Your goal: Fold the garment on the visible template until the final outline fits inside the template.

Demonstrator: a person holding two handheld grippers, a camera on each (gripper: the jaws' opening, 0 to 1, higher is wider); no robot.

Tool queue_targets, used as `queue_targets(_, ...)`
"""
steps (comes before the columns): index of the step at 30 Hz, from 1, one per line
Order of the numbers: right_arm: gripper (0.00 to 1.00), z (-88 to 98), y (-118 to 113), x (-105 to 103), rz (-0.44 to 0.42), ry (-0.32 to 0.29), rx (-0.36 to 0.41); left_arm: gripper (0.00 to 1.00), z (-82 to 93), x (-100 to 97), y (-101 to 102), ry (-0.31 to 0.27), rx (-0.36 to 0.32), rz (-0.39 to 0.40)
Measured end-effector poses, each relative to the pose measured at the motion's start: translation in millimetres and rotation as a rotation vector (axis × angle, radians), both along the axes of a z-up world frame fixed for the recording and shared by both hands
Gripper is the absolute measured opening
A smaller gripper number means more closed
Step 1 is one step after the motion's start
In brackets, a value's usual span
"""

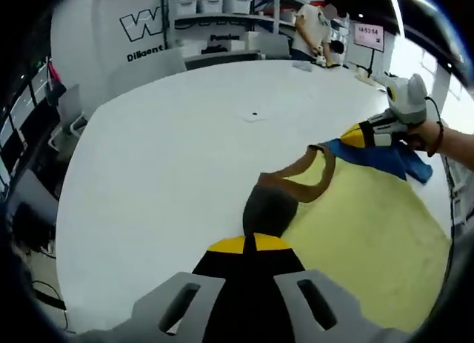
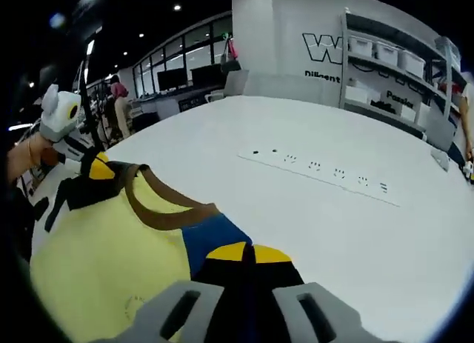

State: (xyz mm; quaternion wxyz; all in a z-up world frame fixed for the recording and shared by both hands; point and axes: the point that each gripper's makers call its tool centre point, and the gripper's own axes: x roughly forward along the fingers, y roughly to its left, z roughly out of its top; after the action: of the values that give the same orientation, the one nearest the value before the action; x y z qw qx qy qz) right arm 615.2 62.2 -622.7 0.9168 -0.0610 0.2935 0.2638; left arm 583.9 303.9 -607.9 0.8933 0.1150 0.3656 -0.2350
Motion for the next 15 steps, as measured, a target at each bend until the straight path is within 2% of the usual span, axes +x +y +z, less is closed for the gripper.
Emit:
queue_targets(2,0.00,3.0,0,0,0.007,-0.025,-0.033,0.05,-3.2,6.3,1,0.009,-0.005,0.016)
queue_targets(6,0.00,2.1,3,2,0.014,-0.035,-0.066,0.05,-14.4,14.7,1,0.020,0.025,0.024)
queue_targets(10,0.00,-6.1,-2,4,-0.020,-0.018,-0.097,0.05,-29.1,19.2,8,0.036,0.117,0.058)
queue_targets(11,0.00,-8.3,-2,4,-0.034,-0.008,-0.101,0.05,-24.9,27.4,5,-0.003,0.089,0.073)
queue_targets(12,0.00,-10.5,-3,6,-0.040,-0.006,-0.111,0.06,-28.6,28.2,6,0.019,0.104,0.081)
queue_targets(15,0.00,-16.1,-3,5,-0.040,-0.001,-0.133,0.10,-26.8,33.1,13,0.018,0.116,0.124)
